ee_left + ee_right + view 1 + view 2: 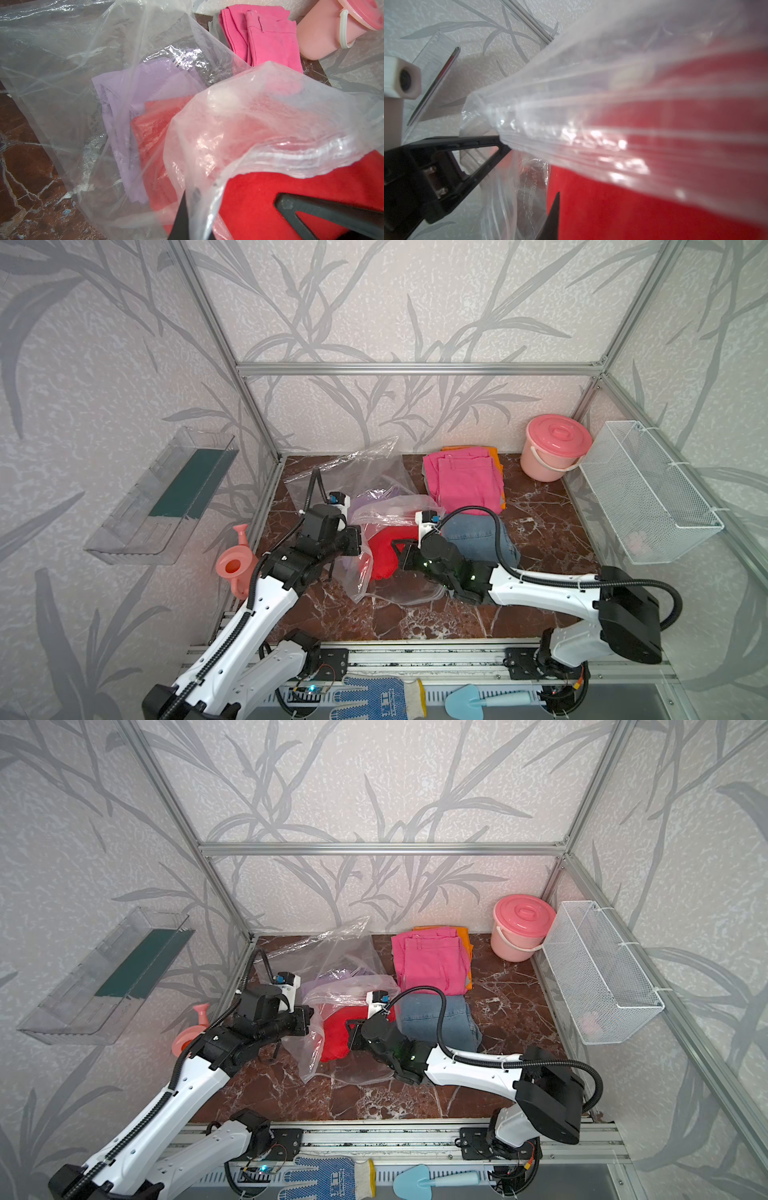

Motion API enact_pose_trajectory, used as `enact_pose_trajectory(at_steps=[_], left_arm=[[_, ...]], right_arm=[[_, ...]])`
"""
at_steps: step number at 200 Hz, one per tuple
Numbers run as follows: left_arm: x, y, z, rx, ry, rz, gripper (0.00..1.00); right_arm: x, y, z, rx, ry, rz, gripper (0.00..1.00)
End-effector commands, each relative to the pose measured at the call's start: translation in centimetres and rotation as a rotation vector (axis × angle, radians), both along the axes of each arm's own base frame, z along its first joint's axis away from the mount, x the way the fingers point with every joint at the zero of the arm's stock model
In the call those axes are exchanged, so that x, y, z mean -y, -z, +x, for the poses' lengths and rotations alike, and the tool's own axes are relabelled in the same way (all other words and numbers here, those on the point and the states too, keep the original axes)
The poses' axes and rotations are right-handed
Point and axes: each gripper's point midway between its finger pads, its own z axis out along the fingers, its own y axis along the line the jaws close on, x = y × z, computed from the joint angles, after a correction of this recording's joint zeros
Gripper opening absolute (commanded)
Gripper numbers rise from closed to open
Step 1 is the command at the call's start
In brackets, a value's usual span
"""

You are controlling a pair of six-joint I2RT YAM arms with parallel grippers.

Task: Take the trousers out of the vacuum bag
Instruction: Take out the trousers from the vacuum bag.

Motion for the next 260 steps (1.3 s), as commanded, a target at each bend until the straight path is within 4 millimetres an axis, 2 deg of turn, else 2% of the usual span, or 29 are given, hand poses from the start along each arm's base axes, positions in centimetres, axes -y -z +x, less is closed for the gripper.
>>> enact_pose_trajectory(at_steps=[1,34,62,109,137,173,217,260], left_arm=[[-0.3,0.5,-0.2,-0.012,-0.002,0.023,0.0],[-0.1,0.6,-0.2,-0.027,0.003,0.023,0.0],[-0.2,0.6,-0.3,-0.024,0.002,0.021,0.0],[-0.3,0.7,-0.3,-0.025,-0.002,0.025,0.0],[-0.3,0.8,-0.3,-0.032,-0.002,0.025,0.0],[-0.3,0.7,-0.2,-0.027,-0.004,0.025,0.0],[-0.2,0.8,-0.2,-0.034,-0.001,0.024,0.0],[-0.3,0.9,-0.4,-0.031,-0.003,0.023,0.0]], right_arm=[[-1.0,-6.2,-1.4,0.12,-0.013,0.128,0.03],[-3.2,-5.4,-4.1,0.089,-0.066,0.131,0.02],[-3.6,-6.6,-5.1,0.104,-0.089,0.132,0.02],[-1.1,-11.4,-5.4,0.185,-0.078,0.124,0.02],[0.6,-13.3,-6.1,0.238,-0.064,0.095,0.02],[2.3,-12.9,-6.0,0.238,-0.03,0.075,0.02],[1.7,-12.2,-6.5,0.222,-0.049,0.066,0.02],[5.2,-11.0,-4.0,0.205,0.041,0.054,0.02]])
